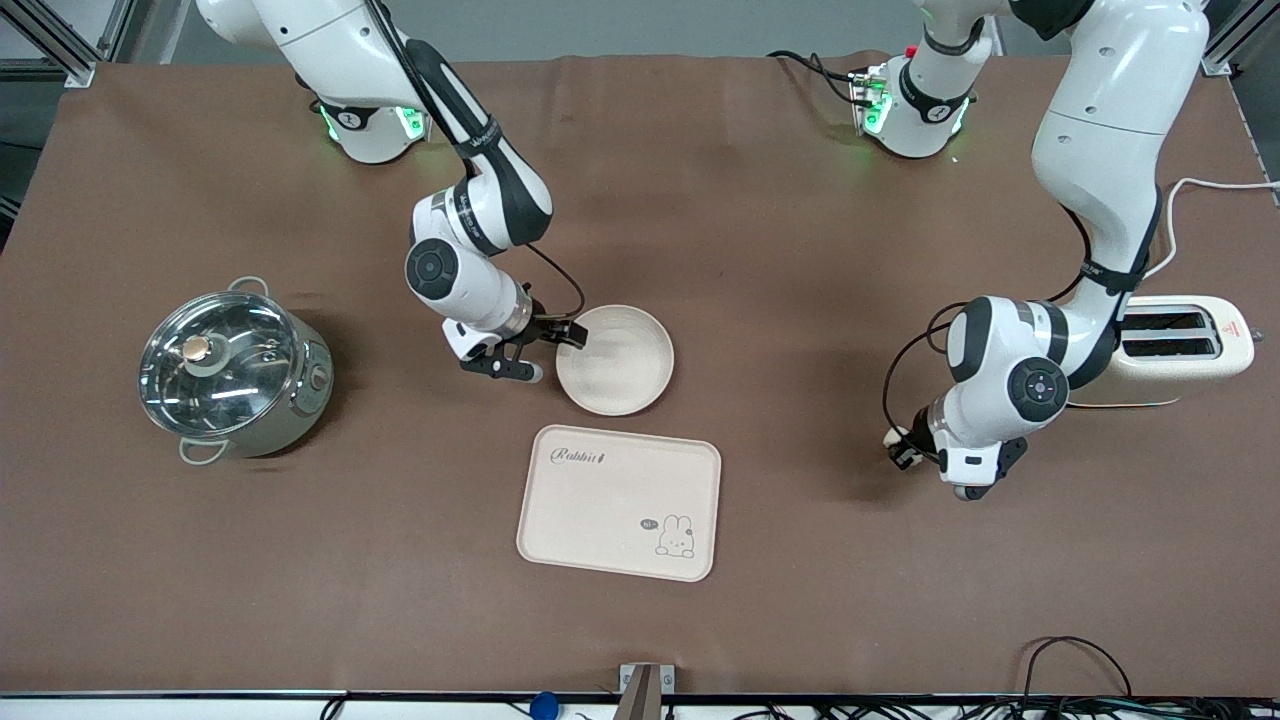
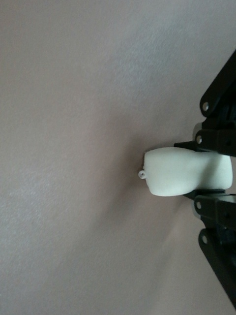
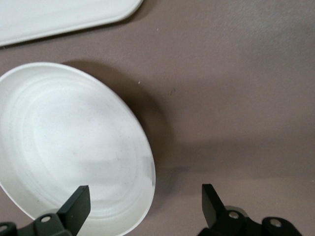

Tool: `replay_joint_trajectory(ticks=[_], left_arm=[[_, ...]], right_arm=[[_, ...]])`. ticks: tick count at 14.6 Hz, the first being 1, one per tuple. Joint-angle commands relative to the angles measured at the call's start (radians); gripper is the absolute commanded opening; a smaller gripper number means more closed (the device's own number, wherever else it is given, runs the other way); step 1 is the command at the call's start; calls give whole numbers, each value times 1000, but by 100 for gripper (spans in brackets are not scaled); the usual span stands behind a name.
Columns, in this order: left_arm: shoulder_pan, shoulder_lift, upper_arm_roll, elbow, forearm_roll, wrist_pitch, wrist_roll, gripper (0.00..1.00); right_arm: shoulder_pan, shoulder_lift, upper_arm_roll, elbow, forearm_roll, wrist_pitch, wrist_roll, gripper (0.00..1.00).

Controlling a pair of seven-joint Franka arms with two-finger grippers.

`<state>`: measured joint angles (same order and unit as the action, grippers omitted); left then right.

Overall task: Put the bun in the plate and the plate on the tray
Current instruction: 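Carry the bun over the plate and release it with the left gripper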

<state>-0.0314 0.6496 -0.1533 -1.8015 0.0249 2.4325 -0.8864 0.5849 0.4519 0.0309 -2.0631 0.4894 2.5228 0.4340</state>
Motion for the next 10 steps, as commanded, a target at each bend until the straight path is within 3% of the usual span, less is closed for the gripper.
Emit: replay_joint_trajectory(ticks=[1,6,10], left_arm=[[-39,-42,-8,-1,4,-38,-78,29],[-77,-59,-14,37,4,-110,-127,29],[-182,-67,-35,65,4,-147,-256,30]], right_arm=[[29,10,-8,-15,24,48,9,100],[32,30,-8,-19,24,71,9,100],[32,34,-8,-19,24,74,9,96]])
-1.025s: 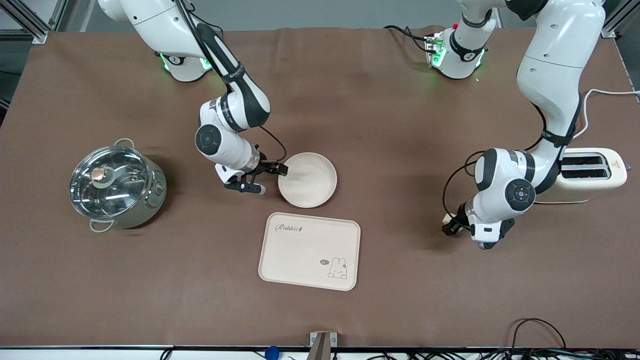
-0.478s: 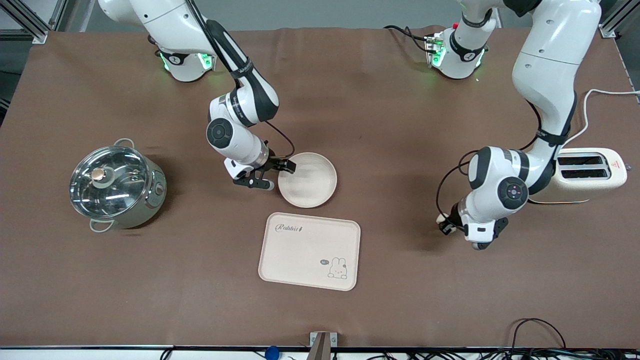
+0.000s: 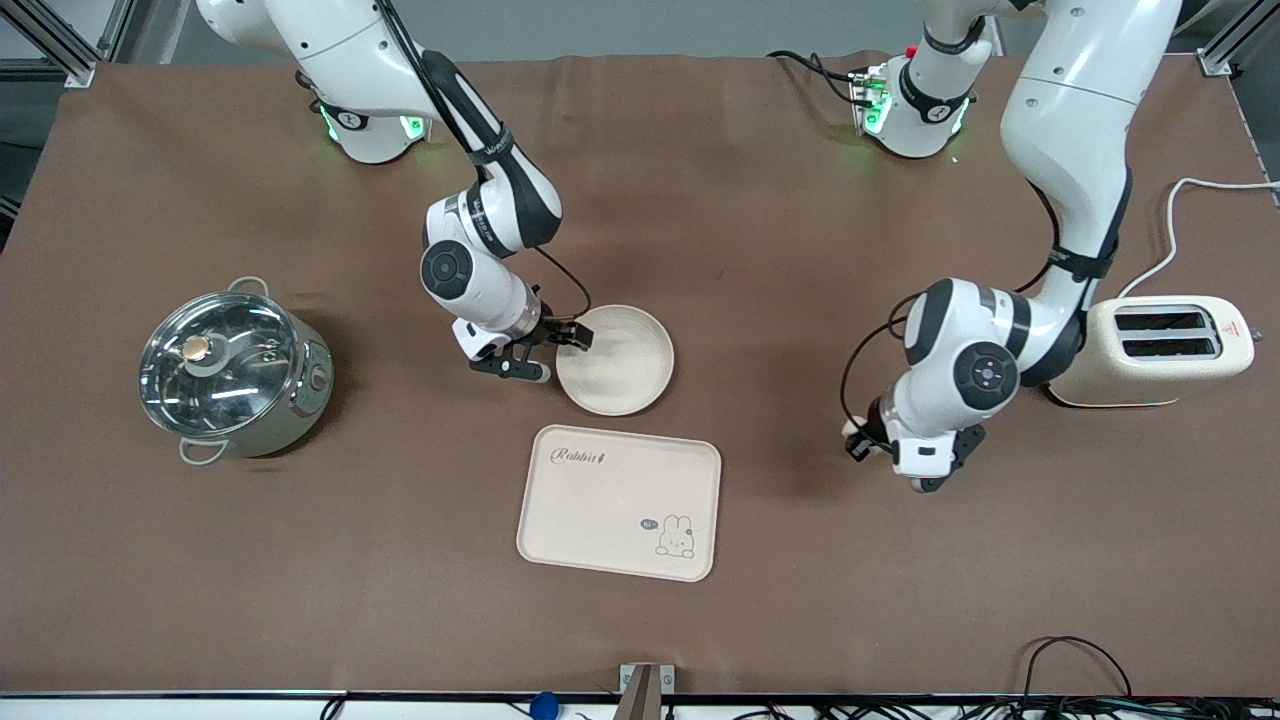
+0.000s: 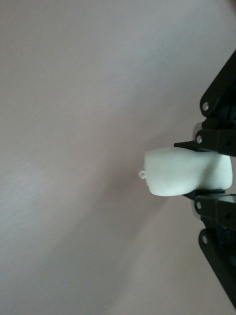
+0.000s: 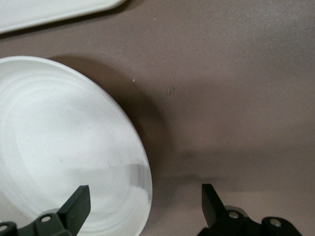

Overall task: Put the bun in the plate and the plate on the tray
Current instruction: 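Carry the bun over the plate and release it with the left gripper, then move the plate onto the tray with the right gripper while the left gripper withdraws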

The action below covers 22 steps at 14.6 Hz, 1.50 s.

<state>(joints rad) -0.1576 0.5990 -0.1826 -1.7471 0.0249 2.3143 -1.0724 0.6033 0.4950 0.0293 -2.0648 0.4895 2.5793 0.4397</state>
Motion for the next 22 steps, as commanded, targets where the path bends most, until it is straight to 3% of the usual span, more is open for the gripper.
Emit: replay_joint_trajectory(ticks=[1,4,7,10,13,16,19,20,21,22], left_arm=[[-92,-16,-15,20,3,-29,-108,30],[-212,-1,-18,70,3,-29,-246,30],[-308,48,-18,127,0,-23,-369,30],[-399,110,-17,175,-7,-7,-464,30],[-453,159,-17,181,-10,106,-536,30],[-499,193,-17,182,-10,177,-589,30],[-526,208,-17,184,-7,191,-615,32],[-530,212,-17,184,-5,191,-615,35],[-530,213,-17,184,-3,192,-615,50],[-530,209,-17,184,0,192,-615,79]], right_arm=[[15,-7,-6,-15,24,19,4,88],[16,4,-6,-17,24,36,4,71],[15,5,-6,-15,24,36,4,59],[13,7,-6,-15,24,36,4,51],[15,7,-6,-14,24,36,4,48],[15,7,-6,-14,24,36,4,39],[15,5,-6,-11,24,38,4,18],[15,5,-6,-9,24,39,4,8],[16,5,-6,-9,23,41,4,2],[16,7,-6,-8,24,42,4,0]])
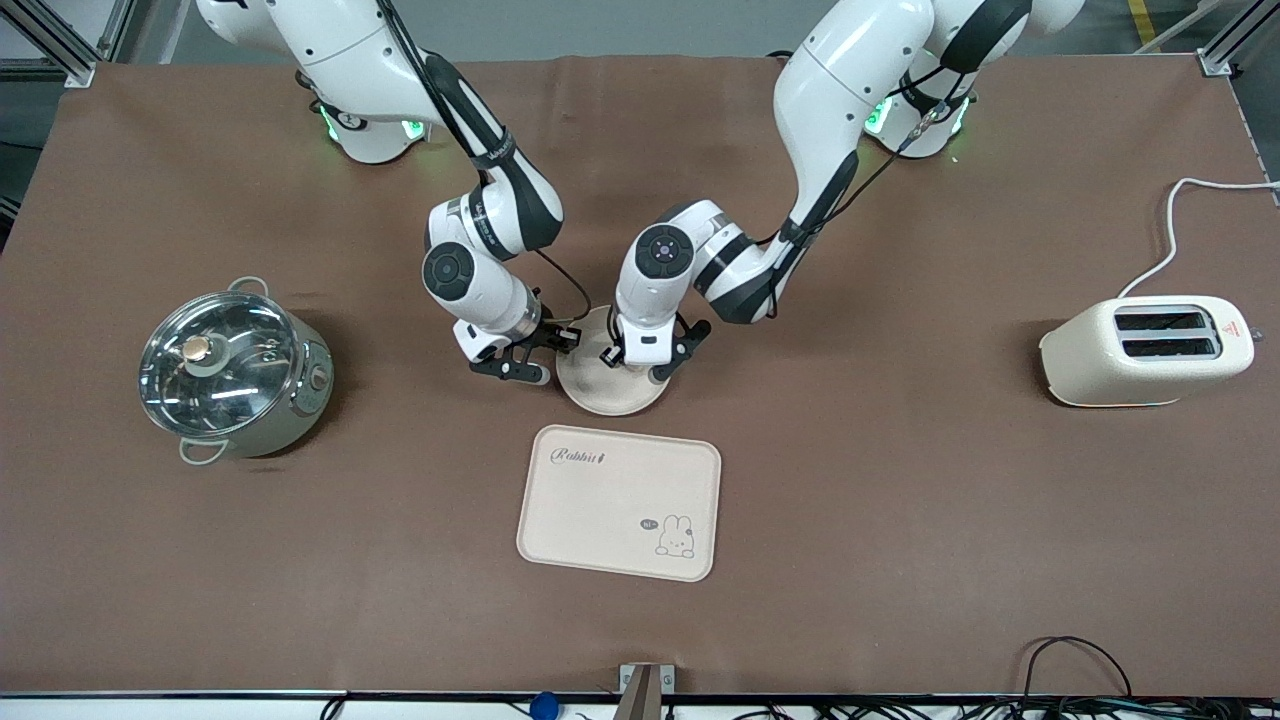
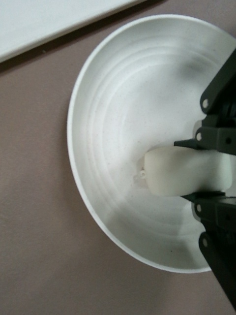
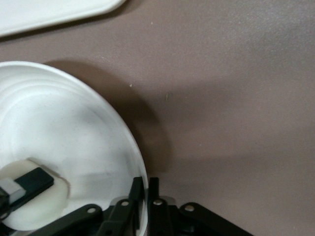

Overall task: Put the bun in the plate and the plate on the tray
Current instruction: 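Move the plate onto the tray with the right gripper while the left gripper withdraws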

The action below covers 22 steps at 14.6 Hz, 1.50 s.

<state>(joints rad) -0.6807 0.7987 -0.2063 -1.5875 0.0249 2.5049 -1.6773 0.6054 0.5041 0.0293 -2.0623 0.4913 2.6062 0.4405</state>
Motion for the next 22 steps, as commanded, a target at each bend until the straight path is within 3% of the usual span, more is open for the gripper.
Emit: replay_joint_trajectory(ticks=[1,3,6,13,16,18,22], left_arm=[[-6,1,8,24,4,2,-4,100],[7,-41,21,26,21,-11,2,100],[97,-168,33,26,125,-145,55,100],[387,-442,27,29,128,-477,632,100],[486,-513,27,84,128,-636,862,100],[538,-570,31,110,133,-740,1027,100],[621,-683,31,110,110,-874,1293,100]], right_arm=[[16,-3,-6,-12,23,27,3,0],[19,13,-6,-13,23,52,3,0],[17,13,-6,-12,23,51,1,0],[-53,-21,-6,73,35,11,0,0],[-90,5,-6,198,88,-37,0,0],[-124,88,-8,318,133,-52,0,0],[-151,217,-9,500,135,-135,26,0]])
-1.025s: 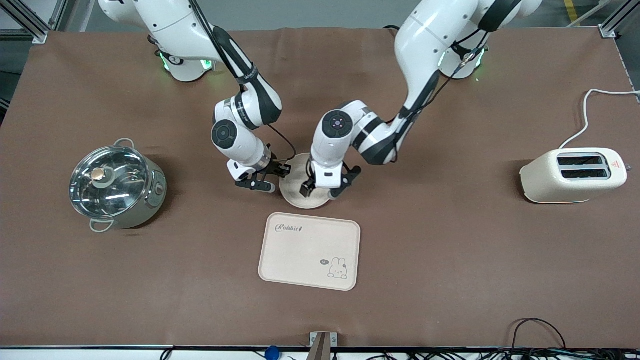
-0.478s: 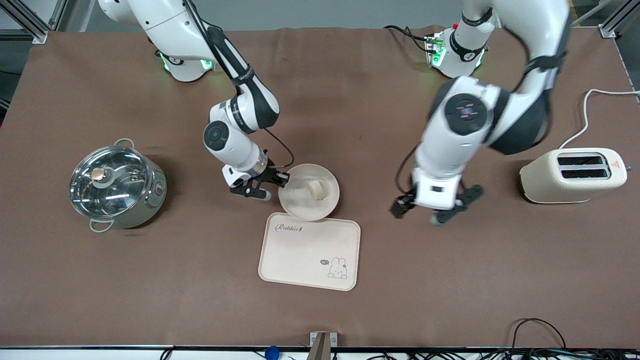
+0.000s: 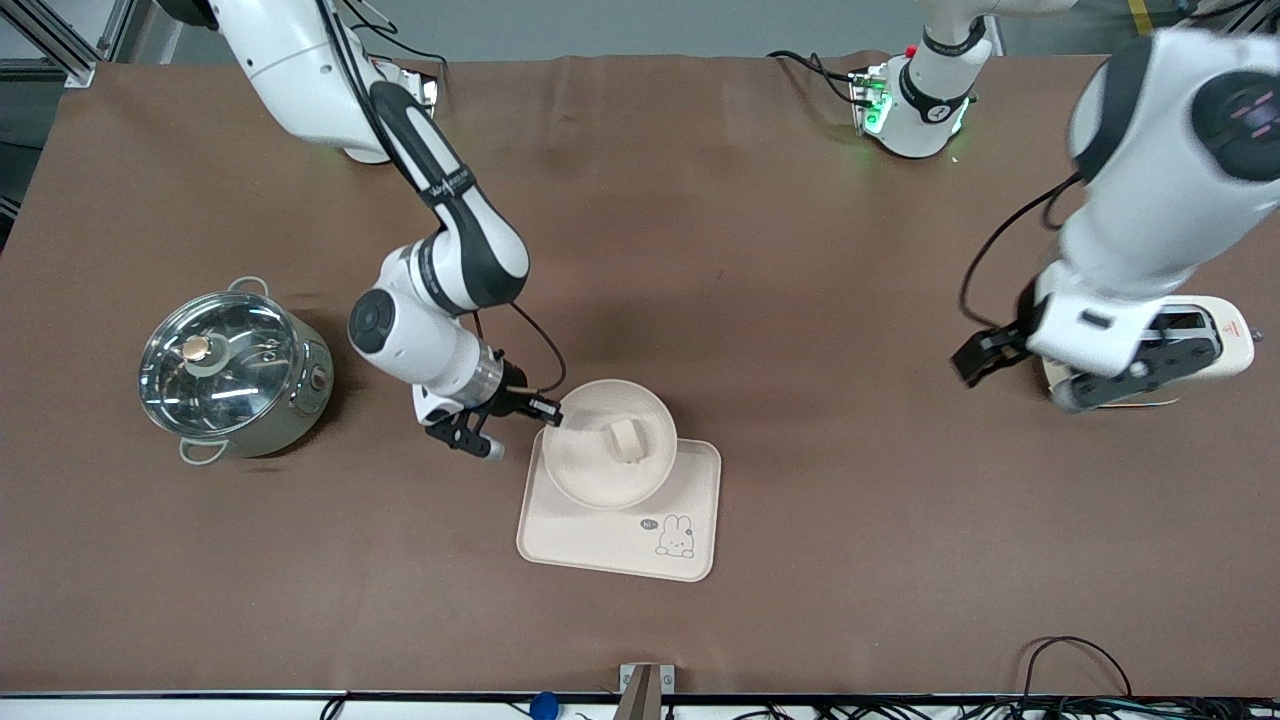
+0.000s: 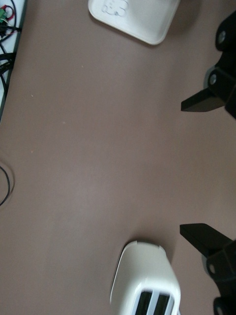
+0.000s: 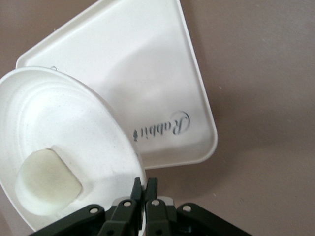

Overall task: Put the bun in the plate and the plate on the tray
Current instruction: 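Move the plate onto the tray with the right gripper while the left gripper withdraws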

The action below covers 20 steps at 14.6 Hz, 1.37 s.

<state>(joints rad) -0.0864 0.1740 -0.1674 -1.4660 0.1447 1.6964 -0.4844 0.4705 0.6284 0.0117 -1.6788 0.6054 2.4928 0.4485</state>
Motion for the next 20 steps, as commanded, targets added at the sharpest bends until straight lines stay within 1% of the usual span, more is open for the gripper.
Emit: replay_joint_trajectory(ticks=[1,2,3,4,5,6,13,20], left_arm=[[49,-88,-7,-19,-31,-90,142,100],[86,-126,-14,-37,-57,-106,188,100],[99,-161,-6,-63,-82,-122,240,100],[99,-192,6,-86,-92,-136,294,100],[93,-223,29,-114,-93,-141,315,100],[91,-250,35,-138,-94,-144,320,100],[91,-251,26,-139,-94,-164,322,100],[96,-238,26,-137,-96,-159,317,100]], right_arm=[[-22,114,8,132,19,-22,15,0],[-24,131,8,136,10,-22,7,0],[-21,146,8,136,8,-20,4,0],[-12,157,8,137,8,-16,4,0],[-10,168,8,142,10,-12,7,0],[-12,178,8,154,10,-12,7,0],[-19,246,8,232,10,-9,9,0],[-38,252,5,255,10,-9,7,0]])
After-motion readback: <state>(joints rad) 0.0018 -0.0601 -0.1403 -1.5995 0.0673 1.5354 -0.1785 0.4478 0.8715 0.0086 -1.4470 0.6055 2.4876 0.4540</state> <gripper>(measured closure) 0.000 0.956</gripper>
